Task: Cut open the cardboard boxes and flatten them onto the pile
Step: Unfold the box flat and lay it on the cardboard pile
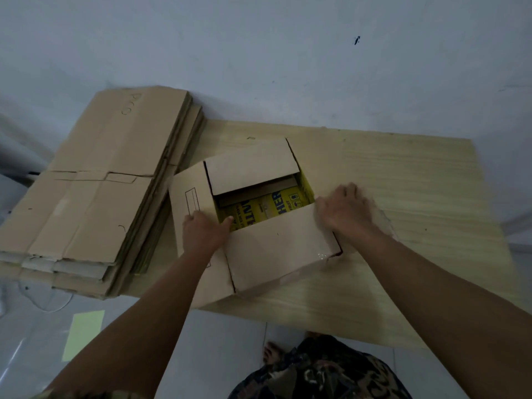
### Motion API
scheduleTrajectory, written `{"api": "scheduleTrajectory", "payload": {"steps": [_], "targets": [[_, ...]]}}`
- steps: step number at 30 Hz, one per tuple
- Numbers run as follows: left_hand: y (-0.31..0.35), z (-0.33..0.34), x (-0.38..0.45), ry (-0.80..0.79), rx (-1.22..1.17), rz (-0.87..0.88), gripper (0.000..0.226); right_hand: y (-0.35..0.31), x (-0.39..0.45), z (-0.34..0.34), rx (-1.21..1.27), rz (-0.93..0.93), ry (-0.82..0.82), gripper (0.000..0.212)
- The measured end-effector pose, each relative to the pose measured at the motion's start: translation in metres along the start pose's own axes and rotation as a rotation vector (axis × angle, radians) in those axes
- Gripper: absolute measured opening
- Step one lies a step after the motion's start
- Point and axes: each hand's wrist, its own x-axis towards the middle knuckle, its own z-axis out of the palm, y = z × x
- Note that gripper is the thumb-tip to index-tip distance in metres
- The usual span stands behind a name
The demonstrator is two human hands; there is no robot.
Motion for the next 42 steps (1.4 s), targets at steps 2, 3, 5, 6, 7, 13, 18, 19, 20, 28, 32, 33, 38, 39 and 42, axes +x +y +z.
{"api": "scheduleTrajectory", "payload": {"steps": [2, 3, 5, 6, 7, 13, 18, 19, 20, 28, 32, 33, 38, 39, 42], "targets": [[0.008, 0.001, 0.005, 0.005, -0.020, -0.028, 0.071, -0.007, 0.011, 0.005, 0.158, -0.009, -0.020, 0.080], [0.012, 0.002, 0.008, 0.003, -0.048, -0.049, 0.061, -0.010, 0.016, 0.006, 0.199, 0.001, -0.015, 0.080], [0.021, 0.002, 0.013, -0.007, -0.085, -0.081, 0.041, -0.013, 0.025, 0.002, 0.237, 0.052, -0.012, 0.079], [0.026, 0.003, 0.016, -0.016, -0.099, -0.074, 0.031, -0.014, 0.030, -0.002, 0.234, 0.083, -0.016, 0.077], [0.030, 0.005, 0.019, -0.029, -0.119, -0.059, 0.021, -0.015, 0.035, -0.007, 0.218, 0.103, -0.020, 0.072], [0.051, 0.011, 0.038, -0.119, -0.250, 0.080, 0.020, -0.015, 0.056, -0.011, 0.172, 0.029, -0.005, 0.025], [0.062, 0.010, 0.043, -0.132, -0.439, 0.089, 0.024, -0.014, 0.059, -0.017, 0.304, 0.011, 0.058, 0.032], [0.059, 0.009, 0.044, -0.142, -0.467, 0.090, 0.025, -0.014, 0.059, -0.016, 0.313, 0.008, 0.062, 0.031], [0.056, 0.008, 0.046, -0.156, -0.497, 0.090, 0.025, -0.014, 0.059, -0.016, 0.312, 0.004, 0.068, 0.030], [0.061, 0.001, 0.059, -0.163, -0.223, 0.124, 0.048, -0.010, 0.043, -0.007, 0.146, -0.046, 0.194, 0.032], [0.070, -0.004, 0.072, -0.124, 0.096, 0.343, 0.060, -0.037, 0.020, -0.008, 0.109, -0.254, 0.292, 0.039], [0.073, -0.005, 0.076, -0.090, 0.154, 0.418, 0.065, -0.046, 0.011, -0.009, 0.079, -0.294, 0.231, 0.037], [0.098, -0.006, 0.106, -0.060, 0.432, 0.850, 0.088, -0.070, -0.030, -0.015, -0.057, -0.336, 0.139, 0.047], [0.104, -0.006, 0.113, -0.074, 0.462, 0.905, 0.088, -0.072, -0.038, -0.018, -0.063, -0.308, 0.177, 0.050], [0.121, -0.008, 0.132, -0.107, 0.519, 1.023, 0.076, -0.072, -0.063, -0.039, -0.085, -0.145, 0.173, 0.056]]}}
